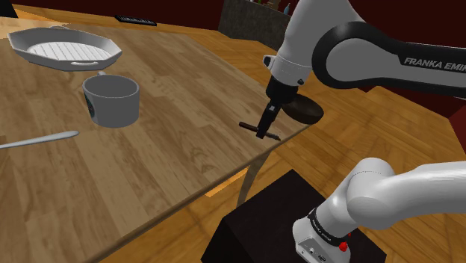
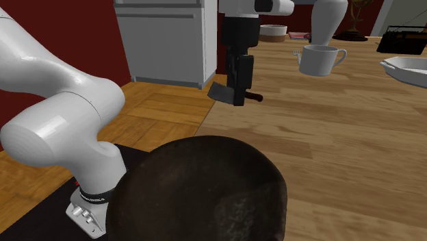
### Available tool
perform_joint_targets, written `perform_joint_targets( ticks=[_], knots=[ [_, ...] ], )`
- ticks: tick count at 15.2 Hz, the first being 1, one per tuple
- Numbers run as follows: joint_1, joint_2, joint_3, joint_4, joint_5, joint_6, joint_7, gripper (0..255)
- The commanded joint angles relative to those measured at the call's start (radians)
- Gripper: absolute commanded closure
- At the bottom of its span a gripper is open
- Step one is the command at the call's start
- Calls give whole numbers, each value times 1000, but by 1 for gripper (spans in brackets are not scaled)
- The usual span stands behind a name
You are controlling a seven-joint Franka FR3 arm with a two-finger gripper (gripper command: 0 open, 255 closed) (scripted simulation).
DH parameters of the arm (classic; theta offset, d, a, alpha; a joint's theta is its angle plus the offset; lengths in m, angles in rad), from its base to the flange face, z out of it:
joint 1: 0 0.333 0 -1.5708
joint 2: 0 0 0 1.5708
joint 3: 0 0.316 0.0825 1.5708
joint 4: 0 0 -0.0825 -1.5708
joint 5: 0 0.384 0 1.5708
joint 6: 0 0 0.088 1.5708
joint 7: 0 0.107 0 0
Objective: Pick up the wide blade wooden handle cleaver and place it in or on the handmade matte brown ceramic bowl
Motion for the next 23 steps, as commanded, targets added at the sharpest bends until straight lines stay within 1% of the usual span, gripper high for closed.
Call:
perform_joint_targets(
  ticks=[1,2,11,13,14,15,18,19,23],
  knots=[
    [0,0,0,0,0,0,0,0],
    [0,0,0,0,0,0,0,255],
    [0,0,0,0,0,0,0,255],
    [-2,-1,-3,26,-2,-27,-1,255],
    [-1,-2,-2,16,-1,-15,-1,255],
    [-1,-2,-2,16,-1,-15,-1,0],
    [5,106,-110,133,69,-40,-137,0],
    [6,108,-112,135,71,-41,-140,0],
    [9,106,-105,81,77,12,-142,0]
  ],
)
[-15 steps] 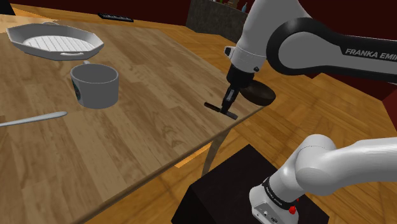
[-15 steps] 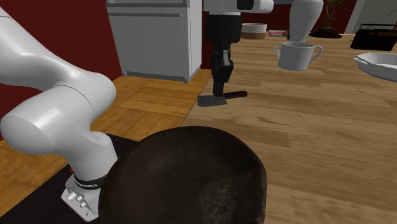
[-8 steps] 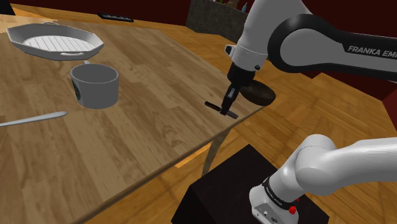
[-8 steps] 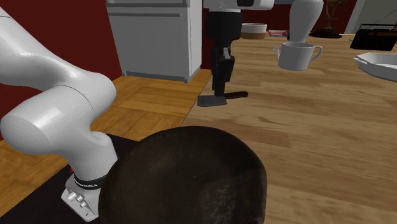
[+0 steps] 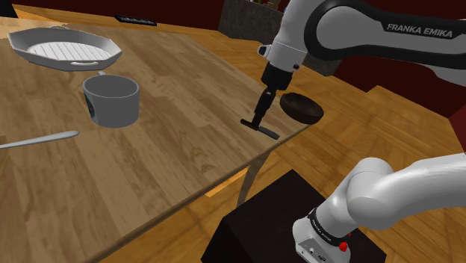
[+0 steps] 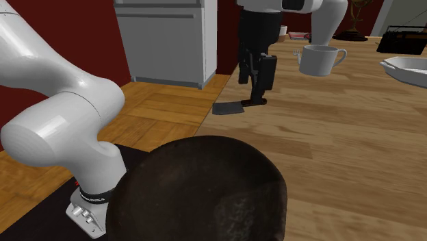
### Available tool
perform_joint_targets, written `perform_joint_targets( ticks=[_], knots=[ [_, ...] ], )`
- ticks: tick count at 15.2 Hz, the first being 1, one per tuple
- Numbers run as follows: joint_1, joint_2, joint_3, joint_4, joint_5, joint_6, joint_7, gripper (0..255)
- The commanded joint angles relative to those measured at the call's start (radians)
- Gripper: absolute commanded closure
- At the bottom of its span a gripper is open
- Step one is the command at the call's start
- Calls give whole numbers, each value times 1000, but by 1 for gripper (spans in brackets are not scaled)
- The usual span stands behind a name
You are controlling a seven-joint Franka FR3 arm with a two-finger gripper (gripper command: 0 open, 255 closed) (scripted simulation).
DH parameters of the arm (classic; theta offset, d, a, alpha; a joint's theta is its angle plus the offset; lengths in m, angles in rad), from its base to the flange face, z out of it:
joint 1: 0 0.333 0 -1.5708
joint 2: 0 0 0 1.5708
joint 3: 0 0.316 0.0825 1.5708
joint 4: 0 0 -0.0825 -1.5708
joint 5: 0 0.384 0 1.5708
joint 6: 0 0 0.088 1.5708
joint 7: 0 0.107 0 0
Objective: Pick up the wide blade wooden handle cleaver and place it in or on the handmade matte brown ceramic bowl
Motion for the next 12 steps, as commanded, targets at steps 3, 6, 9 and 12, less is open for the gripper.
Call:
perform_joint_targets(
  ticks=[3,6,9,12],
  knots=[
    [4,6,7,-57,8,63,-4,0],
    [4,6,7,-57,8,63,-4,0],
    [4,6,7,-57,8,63,-4,0],
    [4,6,7,-56,8,62,-4,255]
  ],
)
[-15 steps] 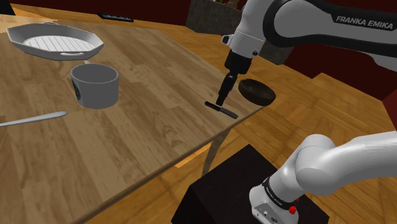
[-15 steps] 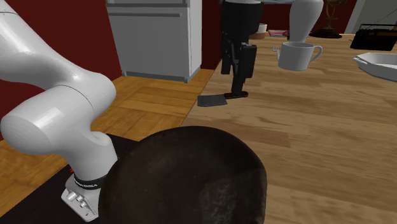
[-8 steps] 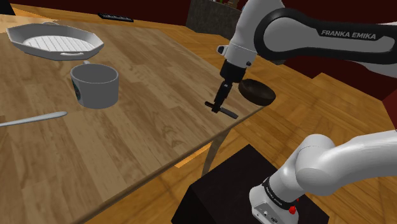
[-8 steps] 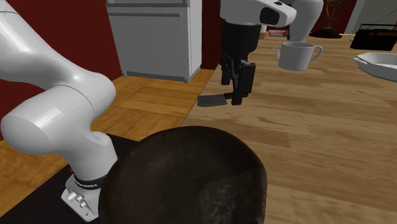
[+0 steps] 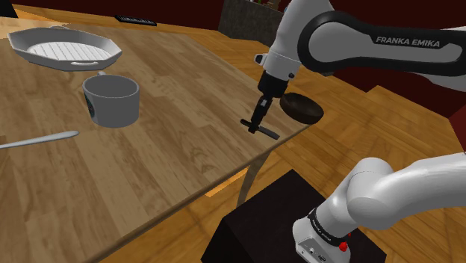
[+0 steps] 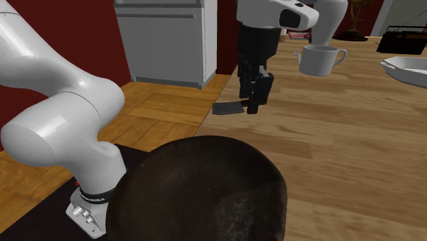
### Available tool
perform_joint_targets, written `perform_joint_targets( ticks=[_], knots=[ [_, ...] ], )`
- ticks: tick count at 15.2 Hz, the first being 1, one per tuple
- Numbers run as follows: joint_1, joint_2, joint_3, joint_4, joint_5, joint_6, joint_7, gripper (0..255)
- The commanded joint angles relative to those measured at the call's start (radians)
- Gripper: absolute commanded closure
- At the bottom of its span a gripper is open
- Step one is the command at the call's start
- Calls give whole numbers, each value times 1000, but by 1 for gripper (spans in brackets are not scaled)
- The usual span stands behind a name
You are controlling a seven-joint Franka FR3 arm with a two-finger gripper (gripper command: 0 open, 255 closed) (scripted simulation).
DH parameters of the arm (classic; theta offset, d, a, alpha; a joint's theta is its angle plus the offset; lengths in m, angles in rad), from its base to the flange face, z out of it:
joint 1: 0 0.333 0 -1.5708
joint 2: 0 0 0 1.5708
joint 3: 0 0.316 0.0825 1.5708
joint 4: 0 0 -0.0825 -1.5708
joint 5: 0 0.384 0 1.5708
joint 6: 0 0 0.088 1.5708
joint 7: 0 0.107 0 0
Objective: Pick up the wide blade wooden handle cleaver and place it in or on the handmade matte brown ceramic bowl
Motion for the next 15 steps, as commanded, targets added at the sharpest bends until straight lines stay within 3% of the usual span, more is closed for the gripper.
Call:
perform_joint_targets(
  ticks=[1,9,15],
  knots=[
    [1,1,1,-2,3,0,0,255],
    [3,1,-1,-2,2,0,1,255],
    [1,-3,-8,75,-5,-81,9,255]
  ],
)
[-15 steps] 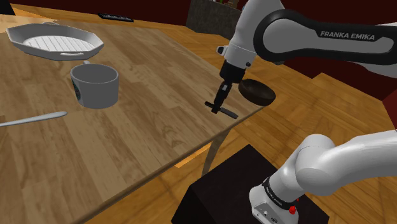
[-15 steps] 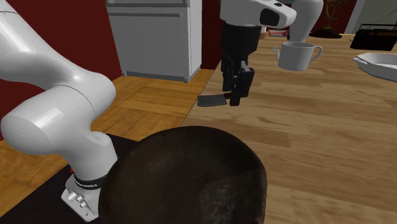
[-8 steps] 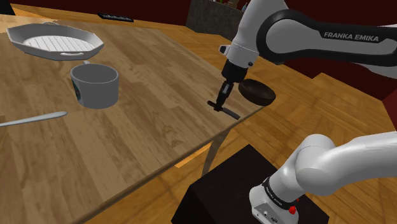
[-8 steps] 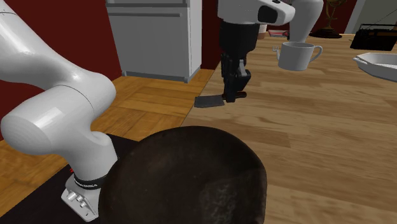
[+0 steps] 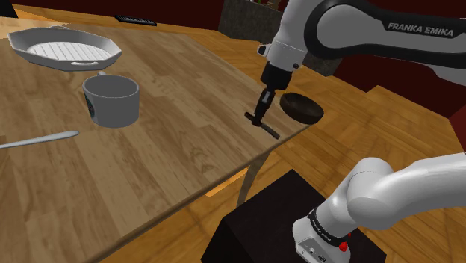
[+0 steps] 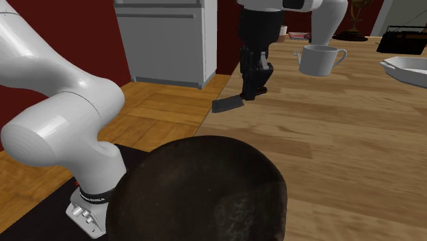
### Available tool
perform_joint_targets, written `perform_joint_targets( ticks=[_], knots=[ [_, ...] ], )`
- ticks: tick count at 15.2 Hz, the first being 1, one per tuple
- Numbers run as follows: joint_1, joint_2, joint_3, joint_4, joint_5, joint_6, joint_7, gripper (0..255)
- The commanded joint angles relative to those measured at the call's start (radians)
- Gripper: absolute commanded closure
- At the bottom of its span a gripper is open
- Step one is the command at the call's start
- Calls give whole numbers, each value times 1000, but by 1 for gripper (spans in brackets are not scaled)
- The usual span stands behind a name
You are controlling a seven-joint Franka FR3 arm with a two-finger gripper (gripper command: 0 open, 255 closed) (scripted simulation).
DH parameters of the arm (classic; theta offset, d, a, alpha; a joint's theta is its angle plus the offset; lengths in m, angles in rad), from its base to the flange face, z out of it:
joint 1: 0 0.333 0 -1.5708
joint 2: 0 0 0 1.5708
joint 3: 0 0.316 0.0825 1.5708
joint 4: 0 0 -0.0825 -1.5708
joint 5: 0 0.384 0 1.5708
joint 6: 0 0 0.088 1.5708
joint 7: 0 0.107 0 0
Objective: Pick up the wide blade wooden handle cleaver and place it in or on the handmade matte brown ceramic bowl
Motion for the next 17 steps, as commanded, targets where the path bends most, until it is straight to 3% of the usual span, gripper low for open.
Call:
perform_joint_targets(
  ticks=[1,17],
  knots=[
    [-1,-1,-4,27,-3,-29,1,255],
    [-7,30,-18,267,-17,-236,25,255]
  ],
)
